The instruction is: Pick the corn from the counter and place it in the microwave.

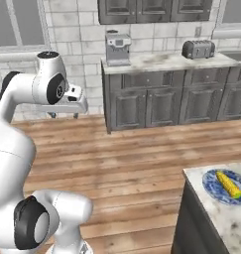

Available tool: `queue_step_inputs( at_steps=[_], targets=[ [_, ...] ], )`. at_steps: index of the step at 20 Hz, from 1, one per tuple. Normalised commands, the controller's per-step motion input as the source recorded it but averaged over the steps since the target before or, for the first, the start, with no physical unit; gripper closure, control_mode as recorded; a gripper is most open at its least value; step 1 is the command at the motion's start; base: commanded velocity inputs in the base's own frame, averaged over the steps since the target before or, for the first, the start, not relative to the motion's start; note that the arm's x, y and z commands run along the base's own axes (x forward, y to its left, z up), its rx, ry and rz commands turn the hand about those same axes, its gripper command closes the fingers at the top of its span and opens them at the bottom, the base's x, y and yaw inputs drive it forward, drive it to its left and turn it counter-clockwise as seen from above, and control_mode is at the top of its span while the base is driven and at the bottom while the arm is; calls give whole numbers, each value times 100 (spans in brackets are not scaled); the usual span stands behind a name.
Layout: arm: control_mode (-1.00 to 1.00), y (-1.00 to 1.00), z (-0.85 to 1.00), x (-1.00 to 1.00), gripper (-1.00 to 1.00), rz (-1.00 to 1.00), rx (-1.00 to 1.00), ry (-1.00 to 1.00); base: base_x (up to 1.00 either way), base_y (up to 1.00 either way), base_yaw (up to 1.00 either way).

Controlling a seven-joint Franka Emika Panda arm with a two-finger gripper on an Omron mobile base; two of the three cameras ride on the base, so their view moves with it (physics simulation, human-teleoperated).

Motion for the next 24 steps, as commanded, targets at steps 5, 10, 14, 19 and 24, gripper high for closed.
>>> queue_step_inputs(
  at_steps=[5, 10, 14, 19, 24],
  targets=[
    [100, 0, 0, 0, -100, 0, 0, 0, 0, 0, -91],
    [100, 0, 0, 0, -100, 0, 0, 0, 0, 0, -91],
    [100, 0, 0, 0, -100, 0, 0, 0, 39, 0, -77],
    [100, 0, 0, 0, -100, 0, 0, 0, 72, 0, -66],
    [100, 0, 0, 0, -100, 0, 0, 0, 99, 33, -31]
  ],
)
